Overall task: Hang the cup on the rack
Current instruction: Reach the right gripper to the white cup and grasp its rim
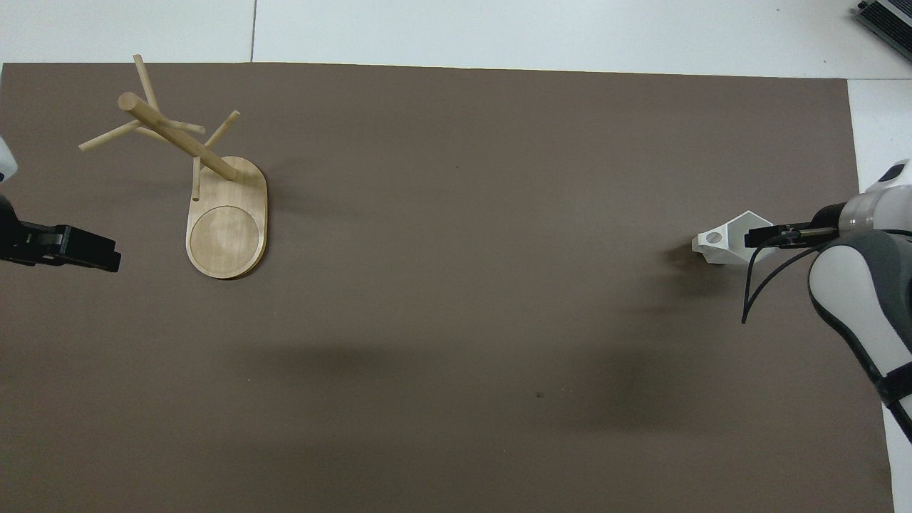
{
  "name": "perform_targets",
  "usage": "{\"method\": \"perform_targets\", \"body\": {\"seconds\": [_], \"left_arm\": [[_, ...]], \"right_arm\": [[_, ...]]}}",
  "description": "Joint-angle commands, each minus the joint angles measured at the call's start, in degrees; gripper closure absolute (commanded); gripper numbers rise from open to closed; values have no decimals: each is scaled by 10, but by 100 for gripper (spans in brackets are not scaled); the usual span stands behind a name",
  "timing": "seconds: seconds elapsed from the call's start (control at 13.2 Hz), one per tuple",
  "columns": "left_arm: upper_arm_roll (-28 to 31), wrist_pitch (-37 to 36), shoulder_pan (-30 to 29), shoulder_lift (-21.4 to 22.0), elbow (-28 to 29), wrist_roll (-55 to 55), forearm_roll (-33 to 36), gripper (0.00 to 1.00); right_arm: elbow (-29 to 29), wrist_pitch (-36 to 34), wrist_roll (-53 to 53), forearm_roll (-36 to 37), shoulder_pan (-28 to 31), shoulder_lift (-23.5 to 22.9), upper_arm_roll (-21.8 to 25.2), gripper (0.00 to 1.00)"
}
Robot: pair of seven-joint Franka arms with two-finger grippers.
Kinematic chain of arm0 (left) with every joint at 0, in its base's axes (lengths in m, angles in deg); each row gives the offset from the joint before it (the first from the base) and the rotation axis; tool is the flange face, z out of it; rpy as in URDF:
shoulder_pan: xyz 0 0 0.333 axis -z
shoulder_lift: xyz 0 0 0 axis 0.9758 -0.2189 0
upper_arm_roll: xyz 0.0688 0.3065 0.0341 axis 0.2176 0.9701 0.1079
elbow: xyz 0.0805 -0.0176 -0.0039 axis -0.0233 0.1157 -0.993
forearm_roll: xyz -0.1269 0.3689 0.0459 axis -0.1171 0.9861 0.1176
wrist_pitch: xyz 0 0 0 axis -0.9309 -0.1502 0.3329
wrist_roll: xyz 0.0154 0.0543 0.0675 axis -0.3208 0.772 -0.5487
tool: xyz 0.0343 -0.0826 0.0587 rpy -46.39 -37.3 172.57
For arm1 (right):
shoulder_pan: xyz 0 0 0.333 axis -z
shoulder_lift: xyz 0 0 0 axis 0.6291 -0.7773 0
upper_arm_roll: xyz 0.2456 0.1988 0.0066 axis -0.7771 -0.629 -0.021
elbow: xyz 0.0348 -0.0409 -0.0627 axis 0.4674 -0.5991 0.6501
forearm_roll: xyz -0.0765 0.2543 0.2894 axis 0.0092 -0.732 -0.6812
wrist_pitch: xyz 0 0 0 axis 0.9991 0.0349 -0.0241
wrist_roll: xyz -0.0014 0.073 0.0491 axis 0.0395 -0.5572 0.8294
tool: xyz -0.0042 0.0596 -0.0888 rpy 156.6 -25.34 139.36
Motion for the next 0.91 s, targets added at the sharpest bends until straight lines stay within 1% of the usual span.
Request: {"method": "perform_targets", "body": {"seconds": [0.0,0.3,0.38,0.68,0.83], "left_arm": [[2,12,3,16,20,4,12,0],[2,11,2,16,20,4,12,0],[2,10,2,16,20,4,12,0],[2,10,2,16,20,4,12,0],[2,10,3,16,20,4,12,0]], "right_arm": [[-9,39,4,-2,8,-17,-4,0],[-18,65,-37,-1,7,-25,-4,0],[-21,70,-44,0,7,-25,-4,3],[-25,72,-46,-1,7,-25,-4,31],[-25,71,-56,0,7,-25,-4,43]]}}
